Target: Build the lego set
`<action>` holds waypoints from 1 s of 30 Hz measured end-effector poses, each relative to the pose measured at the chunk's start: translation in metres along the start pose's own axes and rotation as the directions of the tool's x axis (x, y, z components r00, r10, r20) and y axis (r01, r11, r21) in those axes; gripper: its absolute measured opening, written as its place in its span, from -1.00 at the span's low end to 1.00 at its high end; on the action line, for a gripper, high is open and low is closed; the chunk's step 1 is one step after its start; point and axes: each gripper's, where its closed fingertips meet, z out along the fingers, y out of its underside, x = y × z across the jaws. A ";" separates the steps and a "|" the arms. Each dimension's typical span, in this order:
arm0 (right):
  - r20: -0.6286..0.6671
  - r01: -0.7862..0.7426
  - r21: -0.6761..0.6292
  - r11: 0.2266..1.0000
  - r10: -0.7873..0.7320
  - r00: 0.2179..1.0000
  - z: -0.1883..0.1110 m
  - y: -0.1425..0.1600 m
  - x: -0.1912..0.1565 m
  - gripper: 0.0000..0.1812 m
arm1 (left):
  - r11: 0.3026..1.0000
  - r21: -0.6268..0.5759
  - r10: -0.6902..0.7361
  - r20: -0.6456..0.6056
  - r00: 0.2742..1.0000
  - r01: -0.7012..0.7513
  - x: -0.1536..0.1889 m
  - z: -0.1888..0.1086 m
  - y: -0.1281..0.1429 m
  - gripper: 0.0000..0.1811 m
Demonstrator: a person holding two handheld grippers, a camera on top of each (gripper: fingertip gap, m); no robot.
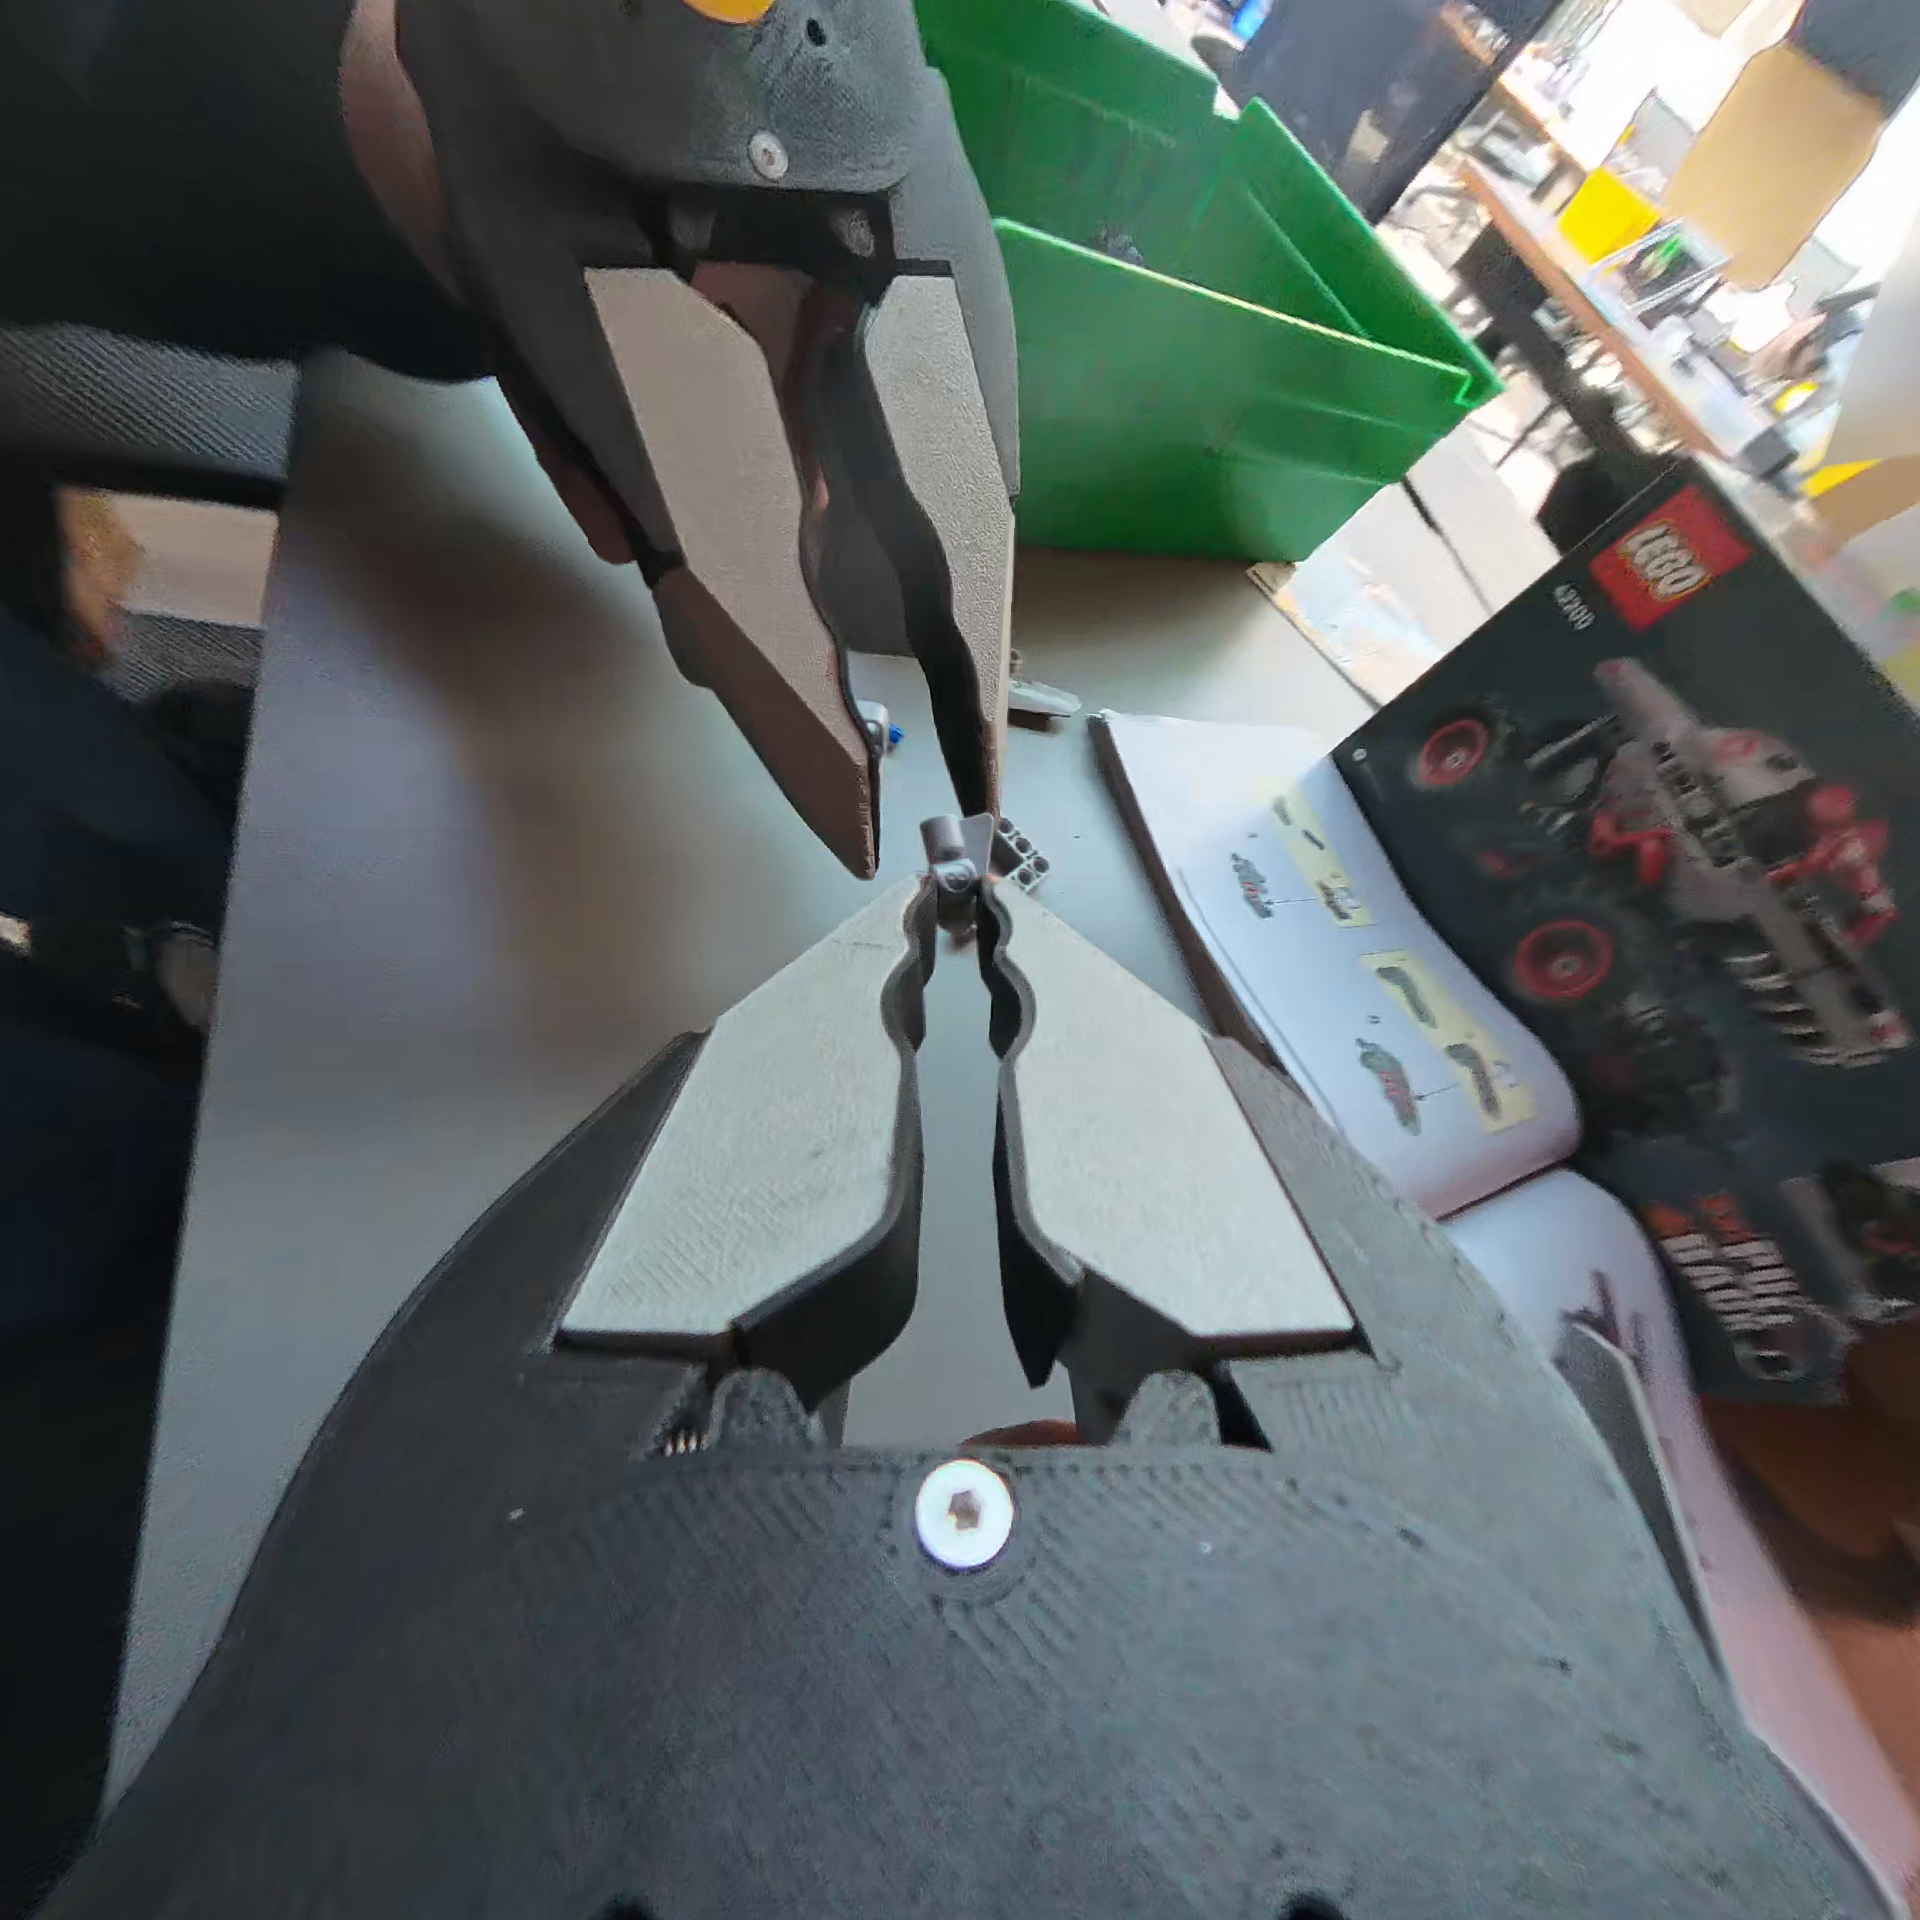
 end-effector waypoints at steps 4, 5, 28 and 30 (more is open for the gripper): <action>-0.093 0.140 -0.043 0.989 -0.144 0.985 0.005 0.000 0.001 -0.95 | 0.999 0.011 -0.051 -0.063 0.997 0.051 0.003 -0.003 0.003 -0.77; -0.112 0.170 -0.045 0.984 -0.174 0.978 0.005 -0.001 0.001 -0.95 | 0.997 0.021 -0.069 -0.096 0.993 0.072 0.006 -0.004 0.002 -0.76; -0.184 0.393 -0.124 0.911 -0.411 0.893 0.009 -0.002 -0.007 -1.00 | 0.926 0.022 -0.355 -0.284 0.891 0.377 0.006 -0.006 -0.009 -0.95; -0.178 0.366 -0.175 0.914 -0.395 0.901 0.010 0.011 0.000 -1.00 | 0.936 0.003 -0.342 -0.216 0.914 0.351 -0.001 -0.001 -0.001 -0.95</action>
